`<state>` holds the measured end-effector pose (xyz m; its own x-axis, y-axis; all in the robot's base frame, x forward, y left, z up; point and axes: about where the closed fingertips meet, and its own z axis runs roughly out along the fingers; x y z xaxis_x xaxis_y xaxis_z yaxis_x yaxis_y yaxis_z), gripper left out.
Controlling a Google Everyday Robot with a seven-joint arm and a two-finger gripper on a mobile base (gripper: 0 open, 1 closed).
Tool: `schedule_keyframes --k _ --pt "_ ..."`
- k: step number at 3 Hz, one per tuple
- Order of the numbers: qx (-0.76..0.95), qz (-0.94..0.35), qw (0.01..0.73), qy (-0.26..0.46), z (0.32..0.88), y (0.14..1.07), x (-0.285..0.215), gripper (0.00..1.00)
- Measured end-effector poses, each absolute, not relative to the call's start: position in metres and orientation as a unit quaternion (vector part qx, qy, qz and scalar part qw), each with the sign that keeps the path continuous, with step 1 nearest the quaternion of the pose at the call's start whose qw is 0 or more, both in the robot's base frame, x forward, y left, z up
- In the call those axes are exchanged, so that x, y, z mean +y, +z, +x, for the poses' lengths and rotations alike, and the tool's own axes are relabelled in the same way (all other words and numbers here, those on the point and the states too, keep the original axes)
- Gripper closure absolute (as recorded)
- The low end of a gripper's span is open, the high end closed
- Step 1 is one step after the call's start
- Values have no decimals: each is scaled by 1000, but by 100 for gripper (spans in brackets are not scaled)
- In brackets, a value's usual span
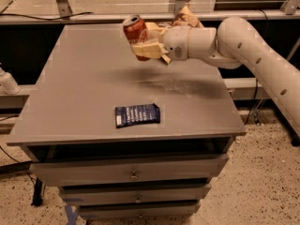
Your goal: Place coke can upright
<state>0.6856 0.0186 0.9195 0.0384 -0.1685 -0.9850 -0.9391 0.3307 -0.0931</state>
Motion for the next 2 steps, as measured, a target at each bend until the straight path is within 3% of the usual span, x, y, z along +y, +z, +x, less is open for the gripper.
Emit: schedule_keyframes --k 2 --pt "595 -378 596 384 675 896 -45 100"
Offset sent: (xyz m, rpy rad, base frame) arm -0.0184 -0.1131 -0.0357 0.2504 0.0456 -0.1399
